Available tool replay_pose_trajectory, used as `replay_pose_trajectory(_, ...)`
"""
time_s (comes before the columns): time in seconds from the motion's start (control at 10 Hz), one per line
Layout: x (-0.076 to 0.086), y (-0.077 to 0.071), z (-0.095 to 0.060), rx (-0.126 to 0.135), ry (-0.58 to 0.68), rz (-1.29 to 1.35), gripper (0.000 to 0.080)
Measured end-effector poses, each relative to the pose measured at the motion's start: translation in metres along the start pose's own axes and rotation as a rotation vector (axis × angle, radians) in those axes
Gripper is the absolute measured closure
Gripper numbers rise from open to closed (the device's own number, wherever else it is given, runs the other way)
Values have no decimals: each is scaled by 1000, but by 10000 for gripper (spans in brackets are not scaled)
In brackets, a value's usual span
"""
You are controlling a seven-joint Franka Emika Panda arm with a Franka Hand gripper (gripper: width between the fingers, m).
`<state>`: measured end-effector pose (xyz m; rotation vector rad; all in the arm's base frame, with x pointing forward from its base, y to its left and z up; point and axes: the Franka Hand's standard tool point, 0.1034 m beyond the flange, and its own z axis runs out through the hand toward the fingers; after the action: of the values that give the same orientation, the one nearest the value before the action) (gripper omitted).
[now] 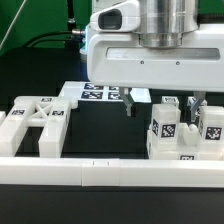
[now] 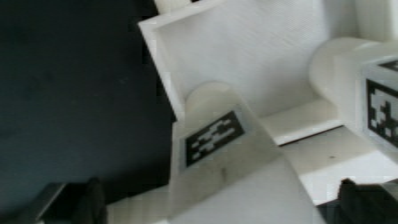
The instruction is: Assemble chair
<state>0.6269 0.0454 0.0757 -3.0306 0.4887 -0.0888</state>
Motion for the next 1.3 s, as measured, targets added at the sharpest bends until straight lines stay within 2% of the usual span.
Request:
replay_pose_trajectory(0.4, 1, -8, -2, -31, 4, -422, 151)
replay_pose_trajectory(0.7, 0, -7, -1, -34, 0, -640, 151)
replay_pose_trajectory(0.8, 0, -8, -1, -34, 1, -619, 151)
replay_pose_trajectory(0.9, 0, -7, -1, -34, 1, -619, 238)
replay_pose_trajectory(1.0, 0, -7, -1, -34, 1, -618, 386)
replay_pose_trajectory(1.1, 0, -7, -1, -33, 1, -603, 386)
replay_pose_trajectory(1.2, 0, -7, -1, -33, 1, -603, 514)
replay_pose_trajectory(1.3, 0, -7, -1, -32, 2, -569, 514)
